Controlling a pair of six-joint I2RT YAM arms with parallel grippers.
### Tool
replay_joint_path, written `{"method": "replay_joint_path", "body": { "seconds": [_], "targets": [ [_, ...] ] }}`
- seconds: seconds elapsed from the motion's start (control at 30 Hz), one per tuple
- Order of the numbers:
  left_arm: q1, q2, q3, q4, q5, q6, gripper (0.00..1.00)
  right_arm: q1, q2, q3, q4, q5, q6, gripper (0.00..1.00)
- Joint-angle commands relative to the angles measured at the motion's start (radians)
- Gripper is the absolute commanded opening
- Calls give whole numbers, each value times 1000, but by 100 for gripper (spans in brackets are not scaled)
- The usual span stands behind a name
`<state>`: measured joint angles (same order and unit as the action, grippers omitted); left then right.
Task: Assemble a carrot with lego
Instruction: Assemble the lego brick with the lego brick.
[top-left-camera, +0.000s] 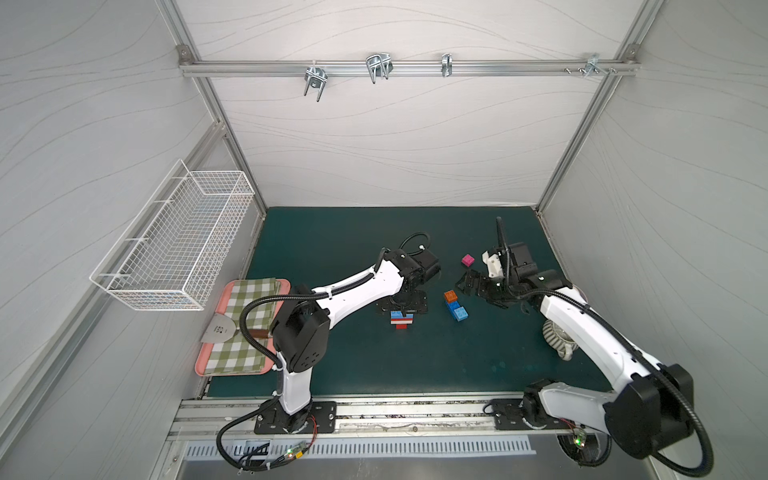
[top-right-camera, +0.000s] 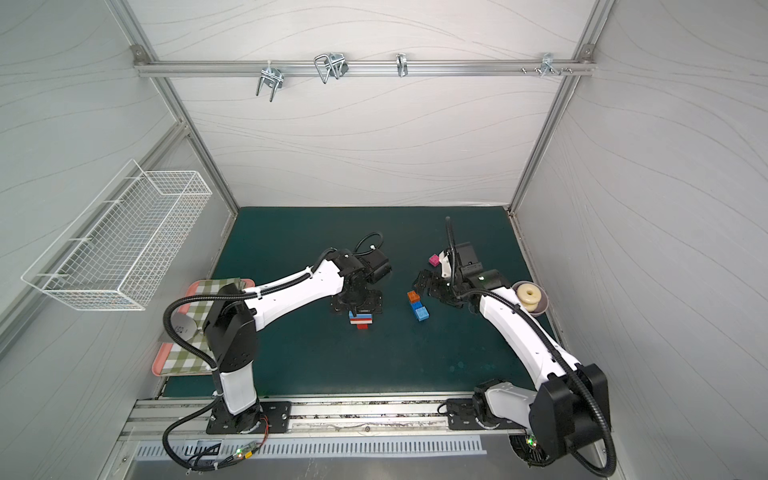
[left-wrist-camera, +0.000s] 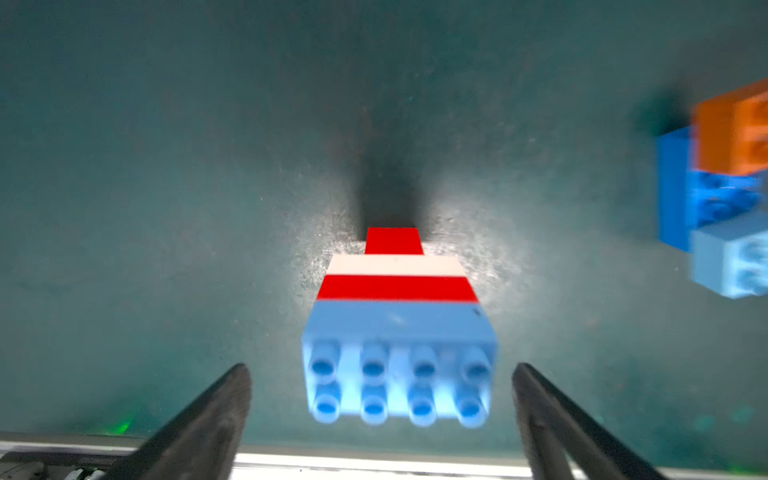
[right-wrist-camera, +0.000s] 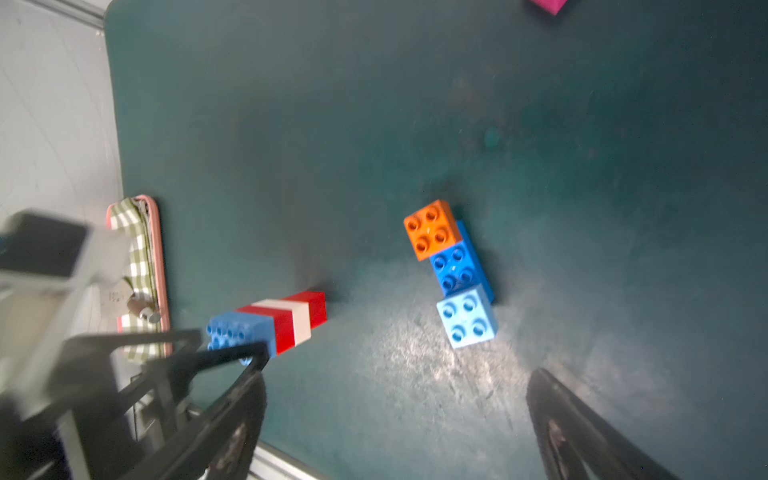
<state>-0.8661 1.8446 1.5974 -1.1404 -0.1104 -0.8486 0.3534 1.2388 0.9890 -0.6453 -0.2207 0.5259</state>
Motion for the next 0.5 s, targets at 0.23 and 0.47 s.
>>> {"method": "replay_joint_path", "body": {
  "seconds": [0.23, 0.47],
  "targets": [
    [25, -175, 88, -3, -79, 71, 99, -58, 308, 233, -75, 108, -1, 99],
    [147, -269, -54, 57, -49, 116, 99, -77, 563, 426, -78, 159, 57, 92]
  ]
}}
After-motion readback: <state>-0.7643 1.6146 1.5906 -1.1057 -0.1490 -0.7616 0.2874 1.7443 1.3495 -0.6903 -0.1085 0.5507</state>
